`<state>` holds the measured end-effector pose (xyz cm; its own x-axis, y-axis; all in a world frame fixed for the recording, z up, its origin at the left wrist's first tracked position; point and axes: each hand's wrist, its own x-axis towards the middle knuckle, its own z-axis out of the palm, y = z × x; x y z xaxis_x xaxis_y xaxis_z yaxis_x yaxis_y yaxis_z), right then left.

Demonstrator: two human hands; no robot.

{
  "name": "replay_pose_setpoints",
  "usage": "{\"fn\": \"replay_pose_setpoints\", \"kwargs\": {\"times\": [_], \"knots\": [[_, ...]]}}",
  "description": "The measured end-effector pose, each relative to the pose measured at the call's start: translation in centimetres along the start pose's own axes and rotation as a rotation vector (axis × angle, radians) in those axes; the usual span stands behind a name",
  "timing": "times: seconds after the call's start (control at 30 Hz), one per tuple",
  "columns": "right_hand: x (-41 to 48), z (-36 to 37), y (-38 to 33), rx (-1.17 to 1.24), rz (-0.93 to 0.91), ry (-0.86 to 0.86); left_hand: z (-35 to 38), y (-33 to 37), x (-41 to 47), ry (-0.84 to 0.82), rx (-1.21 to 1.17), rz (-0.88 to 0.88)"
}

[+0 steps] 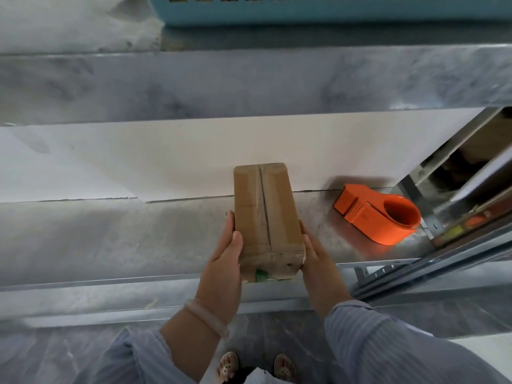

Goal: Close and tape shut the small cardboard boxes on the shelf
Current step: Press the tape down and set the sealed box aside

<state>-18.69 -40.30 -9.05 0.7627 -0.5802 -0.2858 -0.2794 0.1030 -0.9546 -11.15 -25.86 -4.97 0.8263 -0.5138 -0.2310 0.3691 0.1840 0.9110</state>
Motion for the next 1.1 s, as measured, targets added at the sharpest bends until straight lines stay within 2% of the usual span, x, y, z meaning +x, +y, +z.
{"fn": "replay_pose_setpoints", "kwargs": {"times": [0.1, 0.17, 0.23, 0.27, 0.37, 0.57, 0.7, 0.87, 1.0, 1.07, 1.1], "knots": [[0.0, -1.6, -0.1, -0.148, -0.115, 0.143, -0.9, 0.5, -0.2, -0.08, 0.158, 0.103], [-0.8, -2.7, -1.3, -0.288, -0.348, 0.227, -1.9, 0.5, 0.0, -0.114, 0.512, 0.364], [-1.3, -3.0, -2.0, -0.443, -0.618, 0.127, -2.9, -0.2, 0.6, -0.155, 0.931, 0.669], [-1.3, -2.9, -2.0, -0.523, -0.73, 0.054, -3.1, -0.4, 0.9, -0.184, 1.059, 0.771], [-0.5, -2.6, -1.3, -0.584, -0.877, -0.05, -3.2, -0.5, 1.6, -0.253, 1.164, 0.928], [1.1, -4.4, -1.7, -0.727, -0.966, -0.146, -4.4, 0.9, 2.5, -0.363, 1.173, 0.898], [1.6, -4.8, -1.9, -0.794, -1.061, -0.2, -5.4, 1.5, 2.7, -0.522, 1.252, 0.946], [2.6, -6.9, -3.1, -0.906, -1.117, -0.35, -6.3, 2.8, 3.6, -0.702, 1.315, 0.866], [2.4, -7.1, -3.1, -0.95, -1.072, -0.366, -6.3, 2.5, 3.2, -0.663, 1.319, 0.846], [1.5, -6.9, -2.7, -0.903, -1.011, -0.349, -6.3, 1.6, 2.4, -0.542, 1.272, 0.824], [0.8, -6.8, -2.3, -0.83, -0.915, -0.33, -6.0, 1.1, 1.8, -0.451, 1.22, 0.792]]}}
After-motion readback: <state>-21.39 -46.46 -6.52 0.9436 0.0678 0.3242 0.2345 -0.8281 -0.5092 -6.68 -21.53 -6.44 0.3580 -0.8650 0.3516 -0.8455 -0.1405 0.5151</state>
